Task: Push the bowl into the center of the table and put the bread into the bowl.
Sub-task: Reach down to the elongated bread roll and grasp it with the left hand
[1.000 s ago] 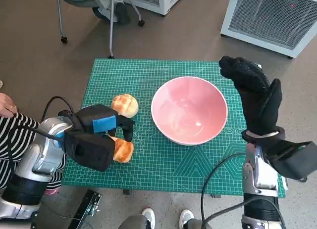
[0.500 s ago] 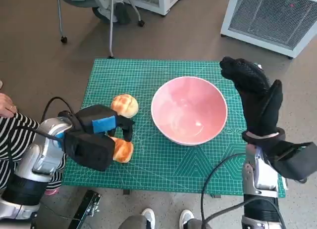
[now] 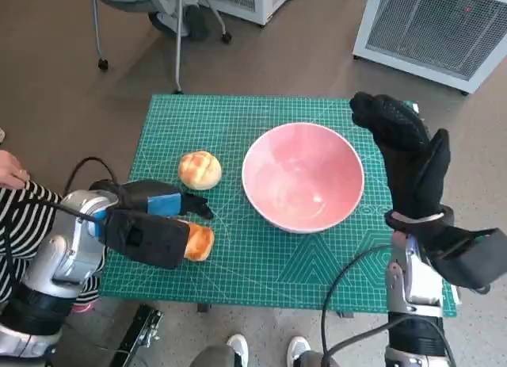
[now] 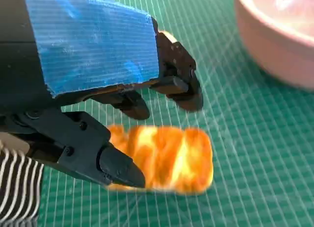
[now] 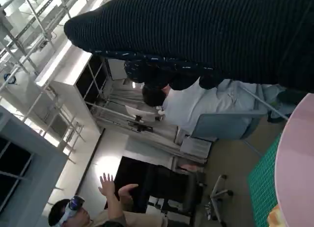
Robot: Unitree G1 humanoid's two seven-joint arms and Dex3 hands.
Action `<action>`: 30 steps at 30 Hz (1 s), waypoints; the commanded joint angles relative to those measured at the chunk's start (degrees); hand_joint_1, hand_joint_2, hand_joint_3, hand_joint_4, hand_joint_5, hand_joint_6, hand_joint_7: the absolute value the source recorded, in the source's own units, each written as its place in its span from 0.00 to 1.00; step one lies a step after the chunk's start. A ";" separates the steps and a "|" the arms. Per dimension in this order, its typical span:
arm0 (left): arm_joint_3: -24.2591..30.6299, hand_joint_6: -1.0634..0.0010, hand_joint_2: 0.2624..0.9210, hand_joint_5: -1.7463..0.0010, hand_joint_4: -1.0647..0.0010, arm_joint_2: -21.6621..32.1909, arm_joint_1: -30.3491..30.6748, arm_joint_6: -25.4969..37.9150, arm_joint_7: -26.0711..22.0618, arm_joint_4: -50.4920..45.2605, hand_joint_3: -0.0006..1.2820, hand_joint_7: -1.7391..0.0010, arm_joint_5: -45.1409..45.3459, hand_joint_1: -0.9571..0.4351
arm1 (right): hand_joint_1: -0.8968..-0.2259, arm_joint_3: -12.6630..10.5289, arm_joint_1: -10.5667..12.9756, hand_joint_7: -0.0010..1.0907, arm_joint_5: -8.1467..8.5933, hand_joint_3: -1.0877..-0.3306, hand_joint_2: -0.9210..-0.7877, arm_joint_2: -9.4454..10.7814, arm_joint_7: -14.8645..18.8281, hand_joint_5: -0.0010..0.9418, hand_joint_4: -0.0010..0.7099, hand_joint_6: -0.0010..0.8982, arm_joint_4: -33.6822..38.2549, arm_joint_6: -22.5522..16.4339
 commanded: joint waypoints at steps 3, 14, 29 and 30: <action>-0.08 0.78 0.68 1.00 0.67 0.78 0.38 0.68 -1.03 -1.37 0.00 0.90 -0.02 0.36 | 0.32 0.01 1.10 0.35 -0.69 0.54 0.00 0.05 -0.30 0.00 0.24 0.13 0.67 0.59; -0.08 0.76 0.69 1.00 0.67 0.50 0.88 0.38 -0.35 -0.78 0.00 0.91 -0.10 0.36 | 0.32 0.05 1.20 0.35 -0.68 0.53 0.00 -0.16 -0.16 0.00 0.24 0.12 0.60 0.82; -0.77 0.72 0.67 1.00 0.66 0.08 1.63 0.18 1.46 -0.33 0.00 0.92 1.16 0.42 | 0.32 0.03 1.37 0.35 -0.40 0.53 0.00 -0.23 -0.01 0.00 0.24 0.12 0.13 1.18; -0.84 0.72 0.66 1.00 0.66 0.04 1.76 0.16 1.73 -0.35 0.00 0.92 1.34 0.42 | 0.32 0.02 1.40 0.35 -0.38 0.53 0.00 -0.23 -0.01 0.00 0.24 0.12 0.08 1.20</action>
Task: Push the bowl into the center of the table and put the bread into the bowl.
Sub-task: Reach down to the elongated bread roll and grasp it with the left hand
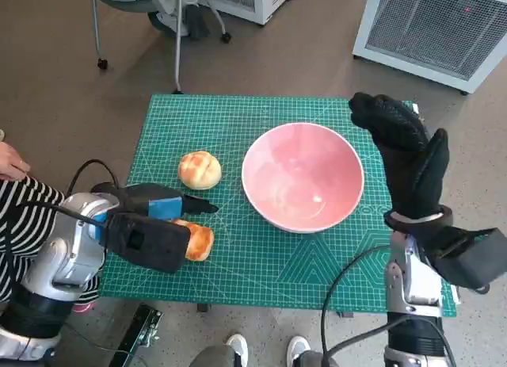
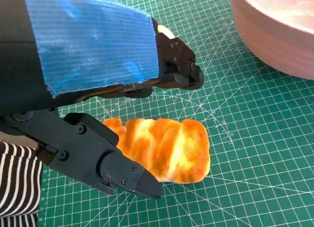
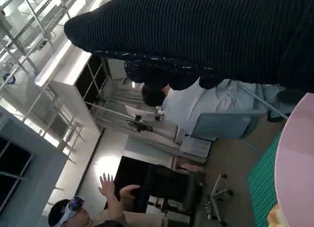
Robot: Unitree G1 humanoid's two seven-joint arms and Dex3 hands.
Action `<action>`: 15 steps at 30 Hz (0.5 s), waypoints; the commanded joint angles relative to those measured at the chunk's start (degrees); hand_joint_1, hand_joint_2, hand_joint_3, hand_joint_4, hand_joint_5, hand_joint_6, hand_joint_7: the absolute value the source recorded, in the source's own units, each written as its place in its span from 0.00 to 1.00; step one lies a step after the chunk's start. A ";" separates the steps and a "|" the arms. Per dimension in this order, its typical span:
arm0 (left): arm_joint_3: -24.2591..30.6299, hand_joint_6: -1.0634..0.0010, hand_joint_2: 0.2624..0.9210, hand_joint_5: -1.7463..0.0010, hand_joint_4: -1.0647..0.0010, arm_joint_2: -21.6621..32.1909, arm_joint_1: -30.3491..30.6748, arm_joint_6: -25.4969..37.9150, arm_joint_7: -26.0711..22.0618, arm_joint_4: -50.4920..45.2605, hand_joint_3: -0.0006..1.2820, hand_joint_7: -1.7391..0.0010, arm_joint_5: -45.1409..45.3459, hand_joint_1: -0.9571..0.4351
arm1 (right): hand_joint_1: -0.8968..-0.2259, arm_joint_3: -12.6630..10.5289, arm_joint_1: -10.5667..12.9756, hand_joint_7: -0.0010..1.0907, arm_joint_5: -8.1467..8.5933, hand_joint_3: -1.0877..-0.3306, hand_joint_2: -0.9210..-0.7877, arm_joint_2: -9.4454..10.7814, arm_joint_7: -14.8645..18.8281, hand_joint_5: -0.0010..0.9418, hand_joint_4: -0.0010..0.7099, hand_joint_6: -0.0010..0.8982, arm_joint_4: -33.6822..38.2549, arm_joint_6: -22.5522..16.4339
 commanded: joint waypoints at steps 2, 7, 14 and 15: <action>-0.90 0.69 0.66 0.99 0.64 -0.07 1.18 -0.28 1.62 0.10 0.00 0.91 1.56 0.46 | 0.32 -0.10 1.45 0.35 -0.29 0.53 0.00 -0.26 0.03 0.00 0.24 0.12 0.05 1.03; -1.31 0.62 0.65 0.98 0.57 -0.25 2.27 -0.77 3.41 0.07 0.00 0.89 2.77 0.54 | 0.32 -0.29 1.37 0.35 0.06 0.53 0.00 -0.37 0.09 0.00 0.24 0.12 -0.05 1.35; -1.47 0.50 0.66 0.94 0.43 -0.44 3.90 -1.98 6.24 -0.05 0.00 0.85 3.73 0.64 | 0.32 -0.45 1.42 0.35 0.22 0.54 0.00 -0.34 0.09 0.00 0.24 0.12 -0.20 1.49; -1.52 0.50 0.66 0.94 0.41 -0.53 4.18 -2.23 6.86 0.03 0.00 0.83 3.97 0.66 | 0.32 -0.47 1.41 0.35 0.22 0.54 0.00 -0.32 0.08 0.00 0.24 0.12 -0.22 1.51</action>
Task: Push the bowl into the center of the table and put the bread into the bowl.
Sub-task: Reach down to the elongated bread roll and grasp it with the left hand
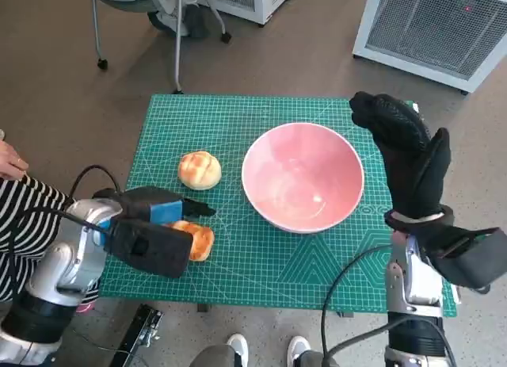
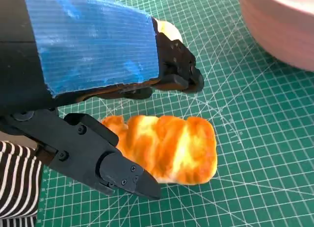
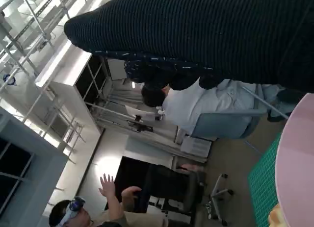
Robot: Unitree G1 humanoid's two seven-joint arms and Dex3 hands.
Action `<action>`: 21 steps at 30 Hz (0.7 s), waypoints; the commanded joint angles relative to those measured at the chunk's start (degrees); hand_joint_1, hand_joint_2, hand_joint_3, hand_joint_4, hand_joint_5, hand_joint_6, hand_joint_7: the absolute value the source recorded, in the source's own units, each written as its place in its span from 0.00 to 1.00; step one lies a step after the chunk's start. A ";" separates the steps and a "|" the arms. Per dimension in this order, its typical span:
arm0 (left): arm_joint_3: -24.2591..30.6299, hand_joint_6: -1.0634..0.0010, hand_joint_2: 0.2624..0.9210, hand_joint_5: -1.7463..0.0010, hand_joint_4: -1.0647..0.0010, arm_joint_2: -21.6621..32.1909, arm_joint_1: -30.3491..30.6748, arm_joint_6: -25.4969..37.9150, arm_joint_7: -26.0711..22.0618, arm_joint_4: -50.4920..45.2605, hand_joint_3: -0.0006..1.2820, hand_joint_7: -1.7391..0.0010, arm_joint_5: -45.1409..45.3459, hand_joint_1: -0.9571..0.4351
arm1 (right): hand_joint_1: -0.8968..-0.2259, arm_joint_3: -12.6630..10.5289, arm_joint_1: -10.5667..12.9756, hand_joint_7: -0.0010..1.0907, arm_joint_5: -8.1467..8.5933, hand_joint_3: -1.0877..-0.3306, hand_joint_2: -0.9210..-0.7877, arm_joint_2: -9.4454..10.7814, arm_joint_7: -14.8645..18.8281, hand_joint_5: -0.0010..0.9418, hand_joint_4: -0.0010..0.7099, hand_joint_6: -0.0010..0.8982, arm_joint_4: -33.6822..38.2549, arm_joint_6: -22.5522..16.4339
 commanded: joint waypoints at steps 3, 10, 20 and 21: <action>-0.64 0.50 0.67 0.93 0.35 -0.60 1.92 -1.73 3.35 0.43 0.00 0.77 1.77 0.69 | 0.31 -0.29 1.27 0.36 -0.07 0.54 0.00 -0.24 0.04 0.00 0.24 0.12 0.19 0.92; -1.53 0.52 0.71 0.73 0.31 -1.13 2.60 -3.89 7.41 2.55 0.00 0.57 4.28 0.72 | 0.31 -0.23 1.18 0.36 -0.13 0.54 0.00 -0.01 -0.11 0.00 0.24 0.12 0.22 0.99; -2.11 0.42 0.95 0.44 0.24 -1.25 2.15 -5.90 9.84 4.40 0.02 0.34 5.83 0.69 | 0.32 -0.37 0.93 0.36 -0.01 0.54 0.00 0.04 -0.03 0.00 0.25 0.12 0.65 0.94; -2.05 0.41 0.96 0.43 0.23 -1.25 2.10 -6.14 10.00 4.56 0.02 0.34 5.76 0.69 | 0.32 -0.38 0.90 0.36 -0.01 0.54 0.00 0.05 -0.01 0.00 0.25 0.12 0.74 0.90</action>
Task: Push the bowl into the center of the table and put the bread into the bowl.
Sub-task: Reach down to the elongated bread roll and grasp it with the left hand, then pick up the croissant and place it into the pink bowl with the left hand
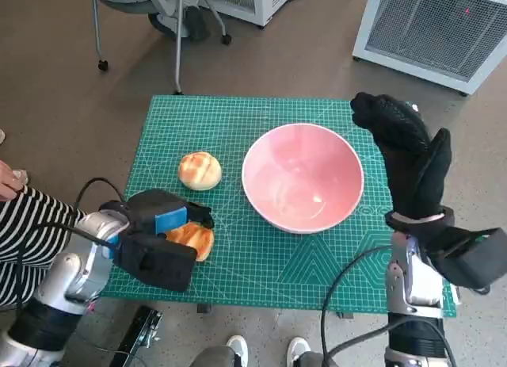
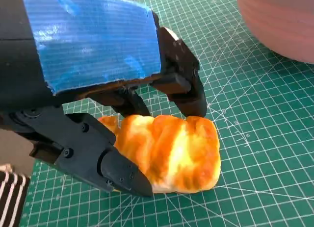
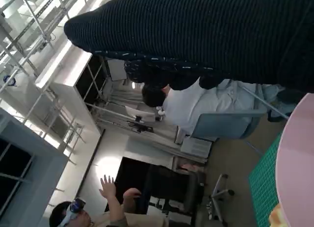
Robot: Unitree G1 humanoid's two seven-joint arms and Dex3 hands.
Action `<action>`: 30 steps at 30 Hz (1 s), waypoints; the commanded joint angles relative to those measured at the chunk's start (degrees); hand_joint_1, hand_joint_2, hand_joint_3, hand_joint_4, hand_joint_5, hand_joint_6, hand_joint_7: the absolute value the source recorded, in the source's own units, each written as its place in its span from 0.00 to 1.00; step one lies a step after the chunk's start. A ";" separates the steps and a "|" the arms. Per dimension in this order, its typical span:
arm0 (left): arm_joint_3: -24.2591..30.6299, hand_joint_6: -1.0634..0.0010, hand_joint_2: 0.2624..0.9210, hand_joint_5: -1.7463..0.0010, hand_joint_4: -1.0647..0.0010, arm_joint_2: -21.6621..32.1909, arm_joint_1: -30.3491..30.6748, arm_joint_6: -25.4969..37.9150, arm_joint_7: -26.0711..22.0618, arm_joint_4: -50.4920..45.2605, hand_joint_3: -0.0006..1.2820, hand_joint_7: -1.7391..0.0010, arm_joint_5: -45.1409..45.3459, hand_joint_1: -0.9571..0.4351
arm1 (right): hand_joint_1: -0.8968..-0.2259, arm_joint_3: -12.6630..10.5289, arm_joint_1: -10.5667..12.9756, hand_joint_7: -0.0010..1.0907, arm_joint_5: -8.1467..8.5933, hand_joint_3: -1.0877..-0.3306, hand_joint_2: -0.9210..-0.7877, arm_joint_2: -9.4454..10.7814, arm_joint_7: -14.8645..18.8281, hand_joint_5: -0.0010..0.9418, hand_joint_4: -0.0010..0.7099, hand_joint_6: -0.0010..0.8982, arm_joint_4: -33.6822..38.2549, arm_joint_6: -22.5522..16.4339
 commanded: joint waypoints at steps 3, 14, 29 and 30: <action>-0.50 0.39 0.97 0.42 0.22 -0.21 0.28 -1.85 0.85 1.95 0.01 0.35 0.19 0.69 | 0.32 -0.20 0.81 0.36 -0.01 0.54 0.00 0.06 0.02 0.00 0.25 0.12 1.01 0.73; -0.15 0.34 0.96 0.40 0.21 -0.31 -0.88 -5.02 2.90 4.48 0.01 0.40 -0.43 0.69 | 0.32 -0.16 0.82 0.35 0.10 0.54 0.00 0.19 0.11 0.00 0.24 0.11 1.08 0.69; 1.54 0.35 0.96 0.42 0.20 -0.77 -2.23 -6.44 3.73 4.59 0.01 0.38 -2.49 0.69 | 0.32 -0.32 0.80 0.36 0.55 0.54 0.00 0.23 0.41 0.00 0.24 0.11 1.19 0.73; 1.72 0.35 0.96 0.42 0.20 -0.78 -2.27 -6.41 3.64 4.46 0.01 0.37 -2.70 0.69 | 0.32 -0.33 0.79 0.36 0.57 0.54 0.00 0.23 0.41 0.00 0.24 0.11 1.17 0.75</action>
